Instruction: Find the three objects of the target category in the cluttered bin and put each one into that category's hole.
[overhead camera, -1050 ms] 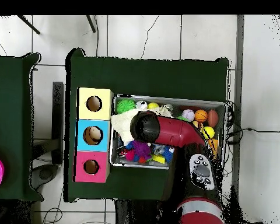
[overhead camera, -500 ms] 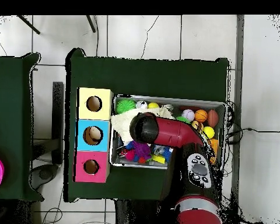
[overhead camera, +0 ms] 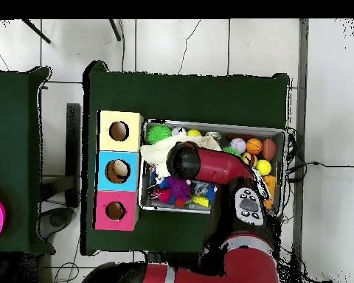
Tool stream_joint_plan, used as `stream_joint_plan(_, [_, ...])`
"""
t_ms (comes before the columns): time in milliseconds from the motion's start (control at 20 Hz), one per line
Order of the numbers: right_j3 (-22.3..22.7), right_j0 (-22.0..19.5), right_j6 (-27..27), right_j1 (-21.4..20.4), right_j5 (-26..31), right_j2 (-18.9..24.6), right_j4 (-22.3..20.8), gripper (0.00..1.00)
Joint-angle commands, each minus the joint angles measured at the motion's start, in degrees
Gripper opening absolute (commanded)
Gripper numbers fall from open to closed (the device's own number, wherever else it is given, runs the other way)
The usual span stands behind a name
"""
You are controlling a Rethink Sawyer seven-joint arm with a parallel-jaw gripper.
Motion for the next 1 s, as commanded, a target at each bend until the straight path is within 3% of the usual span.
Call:
stream_joint_plan(50, [-3.0,-1.1,5.5,3.9,-2.8,0.5,-2.3,1.00])
stream_joint_plan(100, [-3.0,-0.8,5.7,3.9,-2.4,0.1,-2.2,1.00])
stream_joint_plan(150, [-2.9,-0.5,6.0,3.9,-1.4,-0.3,-1.8,0.00])
stream_joint_plan(850, [1.2,-1.5,4.4,-2.5,2.4,1.2,-1.4,0.00])
stream_joint_plan(1000, [4.2,-1.9,3.6,-6.9,4.8,1.1,-1.2,0.00])
